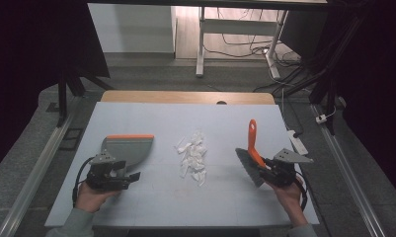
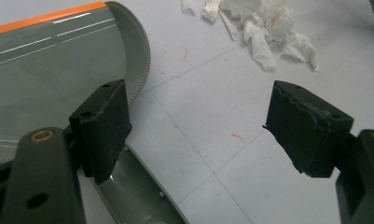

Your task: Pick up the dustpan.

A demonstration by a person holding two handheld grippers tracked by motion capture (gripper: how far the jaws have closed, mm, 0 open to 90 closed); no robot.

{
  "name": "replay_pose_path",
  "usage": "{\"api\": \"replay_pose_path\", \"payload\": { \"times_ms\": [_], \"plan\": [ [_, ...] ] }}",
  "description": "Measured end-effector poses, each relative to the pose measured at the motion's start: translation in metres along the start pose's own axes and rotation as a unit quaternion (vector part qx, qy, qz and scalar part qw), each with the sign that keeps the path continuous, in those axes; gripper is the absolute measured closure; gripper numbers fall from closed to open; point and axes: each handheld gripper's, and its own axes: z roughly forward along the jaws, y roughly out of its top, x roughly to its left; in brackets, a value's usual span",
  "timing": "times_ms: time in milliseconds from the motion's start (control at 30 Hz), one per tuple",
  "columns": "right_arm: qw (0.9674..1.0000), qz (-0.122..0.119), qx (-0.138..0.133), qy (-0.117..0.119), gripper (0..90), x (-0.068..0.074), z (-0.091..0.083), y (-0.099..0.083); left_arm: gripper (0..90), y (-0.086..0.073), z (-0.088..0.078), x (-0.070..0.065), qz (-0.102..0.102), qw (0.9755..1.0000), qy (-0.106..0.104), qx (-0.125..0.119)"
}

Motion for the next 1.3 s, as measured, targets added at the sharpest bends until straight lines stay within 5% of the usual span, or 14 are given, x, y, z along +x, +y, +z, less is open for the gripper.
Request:
{"api": "replay_pose_path", "payload": {
  "times_ms": [700, 967, 1300],
  "plan": [
    [1.0, -0.004, -0.006, 0.005, 70.1, 0.002, -0.001, 0.002, 23.1, 0.001, 0.0, -0.001, -0.005, 1.0, 0.003, 0.007],
    [1.0, -0.005, -0.008, 0.003, 70.2, 0.003, -0.003, 0.004, 24.1, 0.009, -0.006, -0.015, 0.022, 0.9997, 0.004, 0.014],
    [0.9999, -0.004, -0.01, 0.003, 70.1, 0.003, -0.004, 0.004, 23.6, 0.024, -0.019, -0.029, 0.03, 0.9988, 0.015, 0.034]
  ]
}}
